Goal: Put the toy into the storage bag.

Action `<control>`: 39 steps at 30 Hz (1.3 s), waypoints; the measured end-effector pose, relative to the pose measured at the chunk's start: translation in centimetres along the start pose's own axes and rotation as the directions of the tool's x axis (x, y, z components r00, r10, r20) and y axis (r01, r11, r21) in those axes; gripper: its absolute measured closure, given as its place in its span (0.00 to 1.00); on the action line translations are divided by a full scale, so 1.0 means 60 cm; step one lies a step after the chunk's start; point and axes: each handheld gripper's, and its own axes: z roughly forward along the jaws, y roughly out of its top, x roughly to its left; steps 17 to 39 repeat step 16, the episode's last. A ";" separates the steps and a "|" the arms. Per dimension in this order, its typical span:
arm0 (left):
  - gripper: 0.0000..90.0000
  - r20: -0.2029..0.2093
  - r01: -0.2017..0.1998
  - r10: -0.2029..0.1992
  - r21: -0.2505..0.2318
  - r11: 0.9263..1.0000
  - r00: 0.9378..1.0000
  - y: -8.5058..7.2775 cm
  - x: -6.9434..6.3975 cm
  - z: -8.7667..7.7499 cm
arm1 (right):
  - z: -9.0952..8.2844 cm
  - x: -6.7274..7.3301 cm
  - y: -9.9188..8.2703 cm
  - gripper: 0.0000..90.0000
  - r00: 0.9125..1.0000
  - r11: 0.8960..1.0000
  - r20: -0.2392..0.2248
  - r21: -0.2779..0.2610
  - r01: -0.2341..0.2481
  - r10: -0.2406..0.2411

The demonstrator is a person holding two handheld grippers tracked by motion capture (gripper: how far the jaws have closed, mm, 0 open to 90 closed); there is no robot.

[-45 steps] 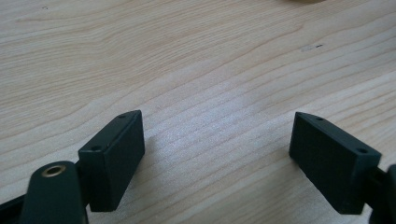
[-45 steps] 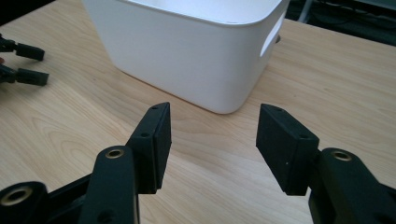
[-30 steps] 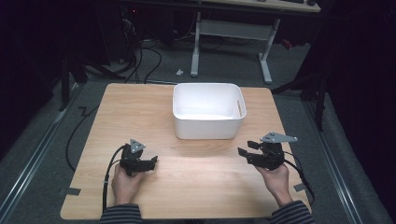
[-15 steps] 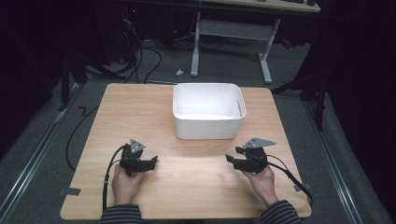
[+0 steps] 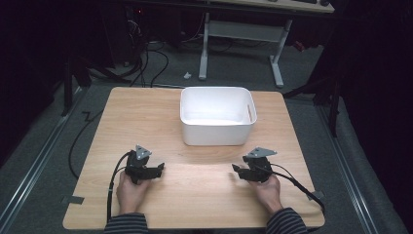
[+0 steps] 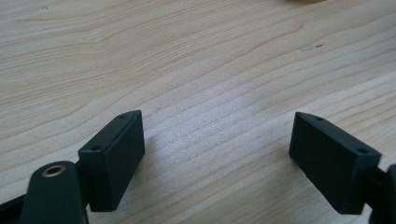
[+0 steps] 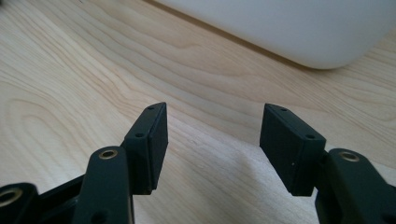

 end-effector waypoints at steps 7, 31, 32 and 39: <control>0.21 0.000 0.000 0.000 0.000 1.000 1.000 0.000 0.000 0.000 | 0.022 0.002 -0.010 0.41 1.000 1.000 0.005 0.021 0.022 -0.022; 0.21 0.000 0.000 0.000 0.000 1.000 1.000 0.000 0.000 0.000 | 0.031 -0.004 -0.011 0.32 0.999 0.999 -0.016 -0.009 0.034 -0.034; 0.21 0.000 0.000 0.000 0.000 1.000 1.000 0.000 0.000 0.000 | 0.031 -0.004 -0.011 0.32 0.999 0.999 -0.016 -0.009 0.034 -0.034; 0.21 0.000 0.000 0.000 0.000 1.000 1.000 0.000 0.000 0.000 | 0.031 -0.004 -0.011 0.32 0.999 0.999 -0.016 -0.009 0.034 -0.034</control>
